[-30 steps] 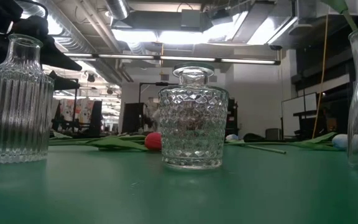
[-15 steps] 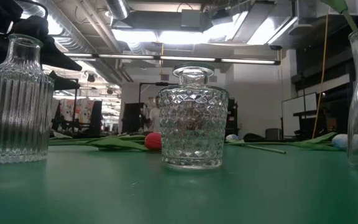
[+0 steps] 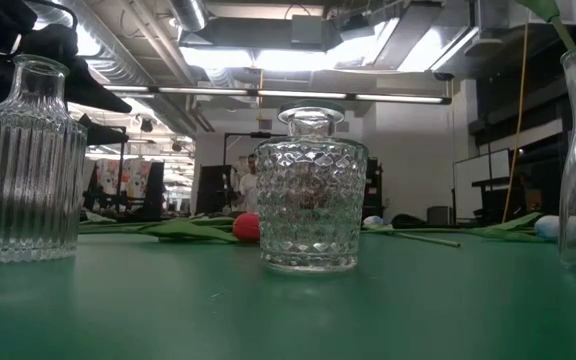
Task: Sort flowers into vase by color
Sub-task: Put the top pink tulip into the right transparent vase
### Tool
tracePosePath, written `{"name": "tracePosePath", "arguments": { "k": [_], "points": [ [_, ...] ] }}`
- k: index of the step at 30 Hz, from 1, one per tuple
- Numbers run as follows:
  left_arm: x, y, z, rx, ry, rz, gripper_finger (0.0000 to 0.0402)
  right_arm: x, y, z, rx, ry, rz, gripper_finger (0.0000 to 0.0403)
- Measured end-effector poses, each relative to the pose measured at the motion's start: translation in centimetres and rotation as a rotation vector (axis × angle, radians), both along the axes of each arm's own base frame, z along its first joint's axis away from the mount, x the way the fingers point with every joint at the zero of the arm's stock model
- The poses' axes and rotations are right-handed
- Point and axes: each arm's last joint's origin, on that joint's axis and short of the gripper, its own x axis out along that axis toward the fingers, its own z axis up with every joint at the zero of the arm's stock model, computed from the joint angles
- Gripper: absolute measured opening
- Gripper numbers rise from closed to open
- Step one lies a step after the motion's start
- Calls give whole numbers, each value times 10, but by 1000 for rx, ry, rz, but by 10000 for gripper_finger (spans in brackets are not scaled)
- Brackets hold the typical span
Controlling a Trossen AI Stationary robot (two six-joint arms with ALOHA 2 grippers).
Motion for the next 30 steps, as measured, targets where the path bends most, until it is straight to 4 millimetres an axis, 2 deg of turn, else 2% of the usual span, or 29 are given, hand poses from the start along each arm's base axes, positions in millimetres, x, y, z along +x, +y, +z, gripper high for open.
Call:
{"name": "tracePosePath", "arguments": {
  "k": [4,8,11,13,17,21,26,30],
  "points": [
    [0,0,0,1,0,-1,246,29,-17,4,49,44,194,170],
    [0,0,0,-1,0,-1,246,62,-57,-2,188,192,248,170],
    [0,0,0,0,0,-1,246,85,-83,-14,324,289,289,170],
    [0,0,0,-1,0,-1,246,94,-99,-25,429,350,200,170],
    [0,0,0,-7,-3,1,246,111,-120,-51,652,451,-112,170],
    [0,0,0,-24,-9,9,246,135,-131,-85,771,597,-359,170],
    [0,0,0,-37,-12,13,246,167,-139,-112,934,624,-461,170],
    [0,0,0,-37,-12,14,246,196,-146,-149,1074,715,-556,170]
  ]
}}
